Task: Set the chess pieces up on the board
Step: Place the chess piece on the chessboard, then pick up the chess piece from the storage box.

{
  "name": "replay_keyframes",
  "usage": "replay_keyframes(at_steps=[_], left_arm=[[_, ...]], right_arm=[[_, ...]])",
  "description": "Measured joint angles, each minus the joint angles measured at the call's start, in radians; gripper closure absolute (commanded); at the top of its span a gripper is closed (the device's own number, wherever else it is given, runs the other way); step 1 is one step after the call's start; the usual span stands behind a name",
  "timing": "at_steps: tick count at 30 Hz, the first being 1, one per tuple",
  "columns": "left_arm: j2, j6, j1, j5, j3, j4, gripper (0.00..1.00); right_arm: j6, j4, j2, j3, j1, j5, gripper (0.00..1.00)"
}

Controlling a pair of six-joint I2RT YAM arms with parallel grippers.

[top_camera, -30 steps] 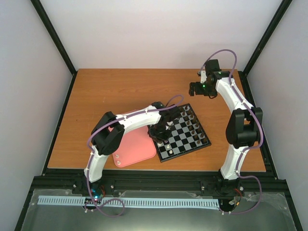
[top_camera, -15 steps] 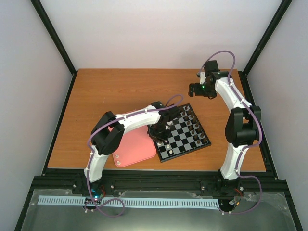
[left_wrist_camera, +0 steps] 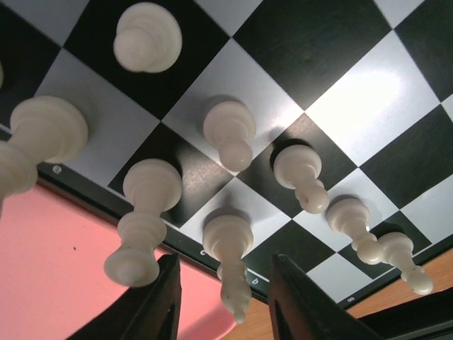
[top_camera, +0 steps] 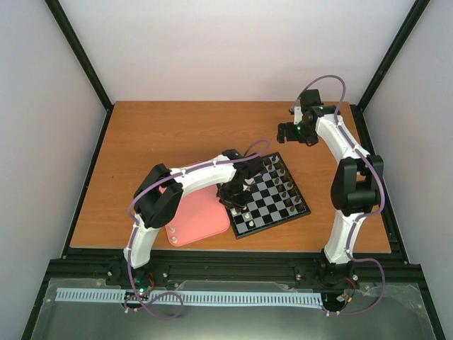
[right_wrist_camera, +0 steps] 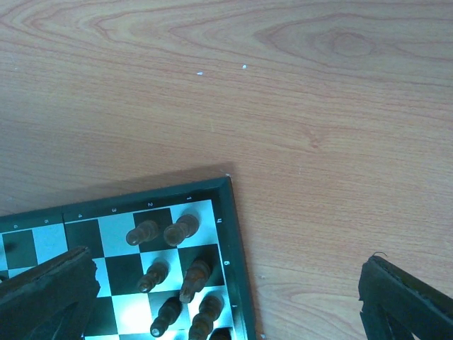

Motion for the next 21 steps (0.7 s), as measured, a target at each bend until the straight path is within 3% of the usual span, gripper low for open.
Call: replay_keyframes(at_steps=[5,10,13,16,21], left_arm=[[-0.019,0.006,0.0,-0.005,0.006,-0.032,0.52],[-0.123,-0.006,0.002,-0.034,0.044,-0.093,0.25],[-0.225,-0.024,0.018,-0.06,0.048,-0.12,0.22],[-0.385,-0.057,0.071,-0.077,-0.07,-0.108,0.2],[-0.629,-0.136,0.29,-0.092,-0.453,-0.084,0.2]], right_arm=[[0.0,0.0,0.0,0.0,0.0,-0.008,0.0],[0.0,0.0,0.0,0.0,-0.001,-0.022,0.0],[0.0,0.0,0.0,0.0,-0.001,-0.026,0.0],[0.0,0.0,0.0,0.0,-0.001,-0.03,0.0],[0.0,0.0,0.0,0.0,-0.002,-0.044,0.0]])
